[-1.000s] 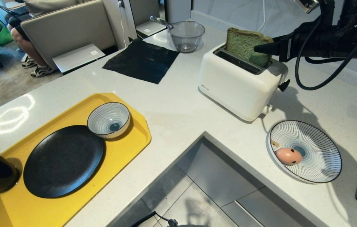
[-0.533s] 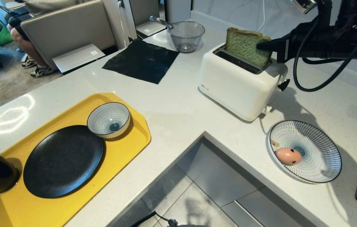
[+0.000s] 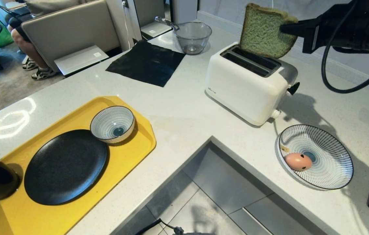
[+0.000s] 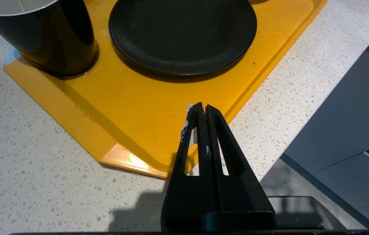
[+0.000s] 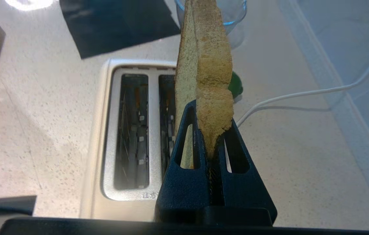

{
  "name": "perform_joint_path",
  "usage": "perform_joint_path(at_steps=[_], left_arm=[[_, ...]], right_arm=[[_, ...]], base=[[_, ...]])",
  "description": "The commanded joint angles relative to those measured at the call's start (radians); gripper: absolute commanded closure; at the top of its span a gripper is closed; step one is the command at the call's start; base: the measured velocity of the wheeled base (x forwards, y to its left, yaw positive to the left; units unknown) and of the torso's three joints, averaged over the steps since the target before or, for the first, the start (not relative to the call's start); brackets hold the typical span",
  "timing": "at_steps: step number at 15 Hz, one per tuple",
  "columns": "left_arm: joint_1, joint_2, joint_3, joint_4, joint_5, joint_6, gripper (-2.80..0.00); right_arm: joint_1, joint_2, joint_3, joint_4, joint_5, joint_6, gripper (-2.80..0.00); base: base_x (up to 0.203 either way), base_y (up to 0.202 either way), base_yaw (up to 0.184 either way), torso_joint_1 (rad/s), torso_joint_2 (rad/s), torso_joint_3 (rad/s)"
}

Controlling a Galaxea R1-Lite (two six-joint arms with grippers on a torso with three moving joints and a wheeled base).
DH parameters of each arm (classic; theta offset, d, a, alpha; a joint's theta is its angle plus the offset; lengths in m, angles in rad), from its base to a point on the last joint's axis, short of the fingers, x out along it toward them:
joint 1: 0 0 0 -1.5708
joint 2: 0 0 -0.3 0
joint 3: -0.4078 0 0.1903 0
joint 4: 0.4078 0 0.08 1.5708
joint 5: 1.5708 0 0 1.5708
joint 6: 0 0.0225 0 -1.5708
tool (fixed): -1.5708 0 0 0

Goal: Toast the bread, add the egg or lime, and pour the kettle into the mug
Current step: Put the baked bread on a plate

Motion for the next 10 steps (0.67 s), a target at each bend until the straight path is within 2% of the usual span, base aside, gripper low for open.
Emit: perform_joint_path(at_steps=[1,7,10], left_arm=[[0.000,0.000,0.014,0.000,0.000,-0.001,0.00],[0.000,0.000,0.014,0.000,0.000,-0.001,0.00],[0.000,0.000,0.014,0.000,0.000,-0.001,0.00]], right_arm=[[-0.001,-0.082,0.012,-0.002,-0.001,0.027,0.00],[-0.003,-0.243,0.008,-0.003,-0.094,0.107,0.00],[-0.004,-0.274,-0.029,-0.002,-0.195,0.176,0.00]], base=[[0.000,0.000,0.000,0.000,0.00,0.000],[0.000,0.000,0.000,0.000,0.00,0.000],[0.000,0.000,0.000,0.000,0.00,0.000]])
